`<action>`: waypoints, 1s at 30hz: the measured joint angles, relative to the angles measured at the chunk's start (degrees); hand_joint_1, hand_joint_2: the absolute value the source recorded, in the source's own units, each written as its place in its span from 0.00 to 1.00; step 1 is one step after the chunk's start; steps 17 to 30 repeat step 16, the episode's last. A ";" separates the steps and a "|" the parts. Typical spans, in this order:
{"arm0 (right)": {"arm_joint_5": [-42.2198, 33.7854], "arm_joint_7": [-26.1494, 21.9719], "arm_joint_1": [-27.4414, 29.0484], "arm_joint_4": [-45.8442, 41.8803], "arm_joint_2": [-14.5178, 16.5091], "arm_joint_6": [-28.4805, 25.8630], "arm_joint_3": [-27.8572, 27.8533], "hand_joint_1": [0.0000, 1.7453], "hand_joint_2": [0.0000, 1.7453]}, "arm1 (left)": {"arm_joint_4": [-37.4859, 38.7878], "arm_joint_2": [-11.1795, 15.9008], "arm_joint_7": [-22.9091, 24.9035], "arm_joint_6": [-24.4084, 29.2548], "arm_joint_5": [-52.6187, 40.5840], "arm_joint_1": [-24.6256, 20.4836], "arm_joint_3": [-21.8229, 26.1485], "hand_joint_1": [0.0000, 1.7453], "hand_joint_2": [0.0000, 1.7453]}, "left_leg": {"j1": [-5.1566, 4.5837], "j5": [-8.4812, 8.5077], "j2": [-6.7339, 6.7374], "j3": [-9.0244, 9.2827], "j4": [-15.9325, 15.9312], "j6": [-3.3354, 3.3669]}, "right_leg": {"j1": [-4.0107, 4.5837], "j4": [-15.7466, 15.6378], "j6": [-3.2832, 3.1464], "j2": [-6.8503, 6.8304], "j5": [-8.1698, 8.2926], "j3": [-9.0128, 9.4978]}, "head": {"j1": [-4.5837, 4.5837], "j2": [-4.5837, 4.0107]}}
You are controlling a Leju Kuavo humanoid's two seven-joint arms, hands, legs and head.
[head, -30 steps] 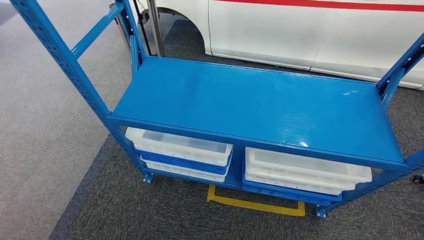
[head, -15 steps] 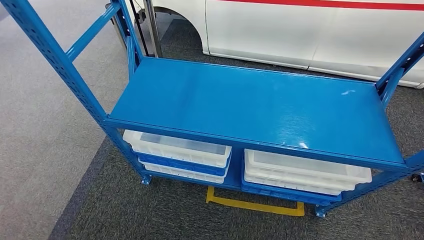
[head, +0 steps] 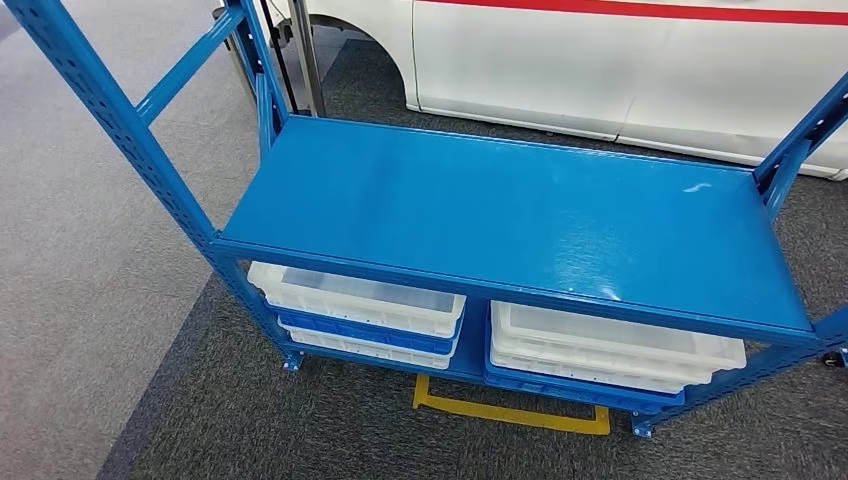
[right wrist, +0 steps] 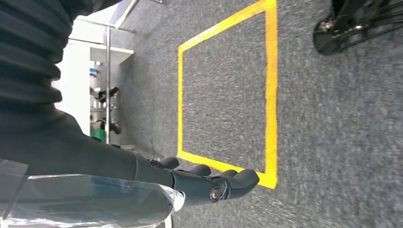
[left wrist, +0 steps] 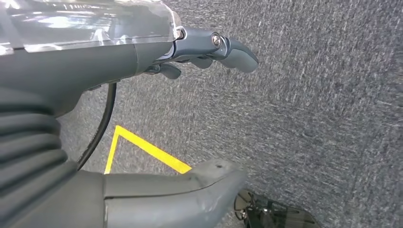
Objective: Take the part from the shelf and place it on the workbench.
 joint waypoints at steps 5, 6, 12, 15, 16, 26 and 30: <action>-5.61 -0.56 0.82 -0.87 -0.83 0.60 5.01 0.00 1.00 | -0.79 0.67 1.12 -0.46 5.79 0.96 -5.46 0.00 1.00 | 0.03 0.00 0.00 0.02 -0.03 0.00 | 0.00 0.01 0.01 0.00 -0.01 -0.01 | -0.01 0.00; -6.73 -0.65 0.99 -1.01 -1.01 0.72 6.03 0.00 1.00 | -0.97 0.77 1.33 -0.51 6.96 1.14 -6.60 0.00 1.00 | 0.03 0.00 0.00 0.02 -0.03 0.00 | 0.00 0.01 0.01 0.00 -0.01 -0.01 | -0.01 0.00; -13.23 -1.39 2.06 -1.95 -2.03 1.01 12.21 0.00 1.00 | -1.95 1.50 2.62 -1.10 13.74 2.31 -13.42 0.00 1.00 | 0.03 0.01 0.00 0.02 -0.04 0.01 | 0.00 0.01 0.04 0.00 -0.03 -0.01 | -0.01 0.00; -16.43 -1.73 2.60 -2.46 -2.57 1.28 15.29 0.00 1.00 | -2.45 1.86 3.26 -1.39 17.07 2.88 -16.88 0.00 1.00 | 0.03 0.01 0.00 0.01 -0.04 0.01 | 0.00 0.01 0.05 0.00 -0.04 -0.02 | -0.01 0.00; -16.97 -1.78 2.69 -2.56 -2.67 1.36 15.78 0.00 1.00 | -2.53 1.93 3.37 -1.43 17.64 2.97 -17.45 0.00 1.00 | 0.03 0.00 0.00 0.01 -0.04 0.01 | 0.00 0.01 0.05 0.00 -0.04 -0.02 | -0.01 0.00; -16.97 -1.78 2.69 -2.56 -2.67 1.36 15.78 0.00 1.00 | -2.53 1.93 3.37 -1.43 17.64 2.97 -17.45 0.00 1.00 | 0.03 0.00 0.00 0.01 -0.04 0.01 | 0.00 0.01 0.05 0.00 -0.04 -0.02 | -0.01 0.00; -16.97 -1.78 2.69 -2.56 -2.67 1.36 15.78 0.00 1.00 | -2.53 1.93 3.37 -1.43 17.64 2.97 -17.45 0.00 1.00 | 0.03 0.00 0.00 0.01 -0.04 0.01 | 0.00 0.01 0.05 0.00 -0.04 -0.02 | -0.01 0.00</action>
